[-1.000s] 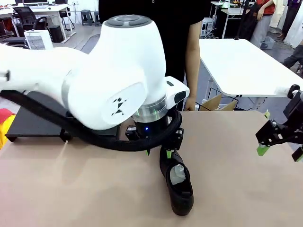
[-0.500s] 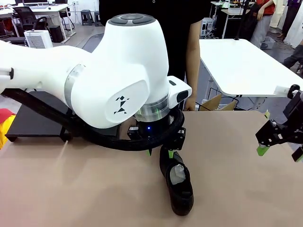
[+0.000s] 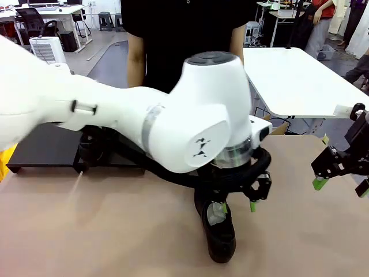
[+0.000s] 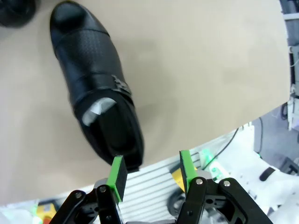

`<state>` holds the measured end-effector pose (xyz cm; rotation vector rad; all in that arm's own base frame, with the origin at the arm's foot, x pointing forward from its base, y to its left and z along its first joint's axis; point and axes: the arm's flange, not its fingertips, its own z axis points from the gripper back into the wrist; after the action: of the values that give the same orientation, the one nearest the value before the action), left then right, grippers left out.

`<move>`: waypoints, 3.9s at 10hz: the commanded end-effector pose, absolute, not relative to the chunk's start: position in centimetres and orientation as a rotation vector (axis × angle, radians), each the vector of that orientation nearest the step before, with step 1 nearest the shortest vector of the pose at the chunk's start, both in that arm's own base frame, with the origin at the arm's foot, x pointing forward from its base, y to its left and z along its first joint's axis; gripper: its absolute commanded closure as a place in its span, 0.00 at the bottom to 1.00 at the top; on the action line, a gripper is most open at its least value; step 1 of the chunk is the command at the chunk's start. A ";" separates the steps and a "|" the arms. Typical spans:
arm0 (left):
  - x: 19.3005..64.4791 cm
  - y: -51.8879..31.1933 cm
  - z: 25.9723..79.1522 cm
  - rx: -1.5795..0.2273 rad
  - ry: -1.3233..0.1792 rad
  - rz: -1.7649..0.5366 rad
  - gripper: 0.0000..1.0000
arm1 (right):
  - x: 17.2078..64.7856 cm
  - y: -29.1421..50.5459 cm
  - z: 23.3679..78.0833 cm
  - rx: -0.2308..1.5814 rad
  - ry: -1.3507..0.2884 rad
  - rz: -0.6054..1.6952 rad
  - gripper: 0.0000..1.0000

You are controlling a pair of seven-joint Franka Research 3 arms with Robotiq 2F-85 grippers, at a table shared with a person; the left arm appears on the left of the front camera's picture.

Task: Organize the shoes by placing them on the stand.
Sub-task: Place the Shoe from the middle of the table onto the Shoes Stand.

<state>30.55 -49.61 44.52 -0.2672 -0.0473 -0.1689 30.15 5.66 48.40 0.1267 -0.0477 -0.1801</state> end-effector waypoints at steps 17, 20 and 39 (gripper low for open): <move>30.8 -53.7 39.4 -0.052 -0.031 0.125 0.39 | 30.1 5.7 48.5 0.137 -0.047 -0.172 0.00; 30.7 -52.9 39.9 -0.081 -0.040 0.127 0.39 | 30.1 5.7 48.5 0.137 -0.047 -0.172 0.00; 31.1 -53.2 37.2 -0.077 -0.047 0.122 0.39 | 30.1 5.7 48.5 0.137 -0.047 -0.172 0.00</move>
<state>31.14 -53.27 37.44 -0.0775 -0.0253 0.1075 30.15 5.66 48.40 0.1266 -0.0478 -0.1799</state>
